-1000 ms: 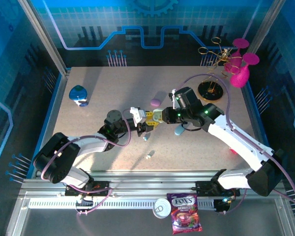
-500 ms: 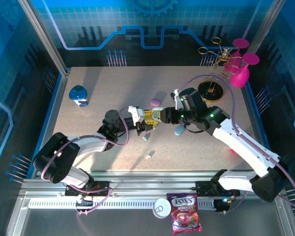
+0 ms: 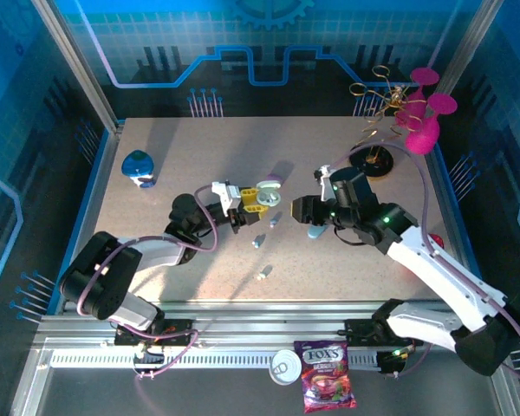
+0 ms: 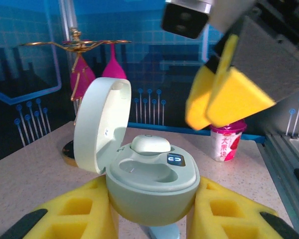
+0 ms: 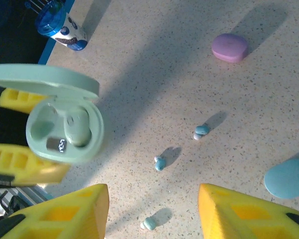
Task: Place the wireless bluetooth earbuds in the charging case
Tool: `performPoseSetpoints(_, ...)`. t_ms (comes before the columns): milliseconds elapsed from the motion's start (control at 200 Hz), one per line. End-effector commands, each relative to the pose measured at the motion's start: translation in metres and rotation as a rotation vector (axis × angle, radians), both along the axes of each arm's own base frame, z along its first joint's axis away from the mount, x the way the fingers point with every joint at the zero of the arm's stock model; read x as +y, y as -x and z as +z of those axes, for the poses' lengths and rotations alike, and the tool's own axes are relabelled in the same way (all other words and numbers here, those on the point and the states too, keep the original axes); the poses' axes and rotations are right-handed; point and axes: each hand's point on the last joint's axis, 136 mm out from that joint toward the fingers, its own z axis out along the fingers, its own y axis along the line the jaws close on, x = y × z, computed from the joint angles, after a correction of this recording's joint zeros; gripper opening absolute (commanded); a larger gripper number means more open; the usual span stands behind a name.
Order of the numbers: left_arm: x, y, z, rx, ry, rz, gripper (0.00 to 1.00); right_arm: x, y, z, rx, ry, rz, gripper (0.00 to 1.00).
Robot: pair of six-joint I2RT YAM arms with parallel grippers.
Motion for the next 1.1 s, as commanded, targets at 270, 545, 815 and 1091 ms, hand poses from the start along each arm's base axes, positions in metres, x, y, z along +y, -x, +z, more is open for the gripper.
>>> performPoseSetpoints(270,0.020,0.020,0.025,-0.064,0.059,-0.077,0.19,-0.004,0.017,-0.074,0.158,-0.002,-0.022,0.52)
performPoseSetpoints(545,0.021,0.025,0.032,-0.070,0.063,-0.102,0.19,0.023,0.040,-0.131,0.322,0.034,0.010,0.52)
performPoseSetpoints(815,0.023,0.025,0.036,-0.074,0.068,-0.105,0.19,0.070,0.069,-0.169,0.426,0.079,0.113,0.48)
performPoseSetpoints(1091,0.025,0.027,0.039,-0.080,0.073,-0.100,0.19,0.101,0.079,-0.200,0.494,0.144,0.203,0.43)
